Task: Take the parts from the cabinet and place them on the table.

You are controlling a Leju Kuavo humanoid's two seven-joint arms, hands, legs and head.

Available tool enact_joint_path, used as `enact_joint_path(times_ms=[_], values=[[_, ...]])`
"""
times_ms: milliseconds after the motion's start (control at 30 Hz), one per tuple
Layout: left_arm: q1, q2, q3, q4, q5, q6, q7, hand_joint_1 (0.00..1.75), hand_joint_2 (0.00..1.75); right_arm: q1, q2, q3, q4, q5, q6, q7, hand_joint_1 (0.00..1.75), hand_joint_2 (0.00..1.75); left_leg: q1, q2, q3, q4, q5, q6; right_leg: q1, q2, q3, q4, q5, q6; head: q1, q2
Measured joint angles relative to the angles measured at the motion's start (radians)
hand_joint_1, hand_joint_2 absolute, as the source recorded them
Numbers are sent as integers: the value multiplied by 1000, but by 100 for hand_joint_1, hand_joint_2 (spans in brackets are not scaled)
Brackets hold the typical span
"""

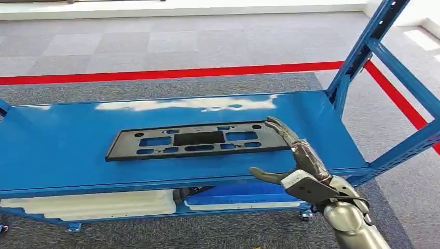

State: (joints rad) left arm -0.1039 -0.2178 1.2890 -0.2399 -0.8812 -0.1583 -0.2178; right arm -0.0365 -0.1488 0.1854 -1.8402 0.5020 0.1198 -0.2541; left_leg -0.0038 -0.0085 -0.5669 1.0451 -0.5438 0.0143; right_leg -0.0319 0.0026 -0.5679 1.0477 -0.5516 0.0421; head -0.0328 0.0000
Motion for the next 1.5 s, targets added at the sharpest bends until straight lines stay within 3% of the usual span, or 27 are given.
enact_joint_path(times_ms=[1500], values=[[0, 0, 0, 0, 0, 0, 0, 0, 0, 0, 0, 0, 0, 0, 0, 0, 0, 175, 0, 0, 0, 0, 0, 0, 0, 0, 0, 0, 0, 0, 0, 0]])
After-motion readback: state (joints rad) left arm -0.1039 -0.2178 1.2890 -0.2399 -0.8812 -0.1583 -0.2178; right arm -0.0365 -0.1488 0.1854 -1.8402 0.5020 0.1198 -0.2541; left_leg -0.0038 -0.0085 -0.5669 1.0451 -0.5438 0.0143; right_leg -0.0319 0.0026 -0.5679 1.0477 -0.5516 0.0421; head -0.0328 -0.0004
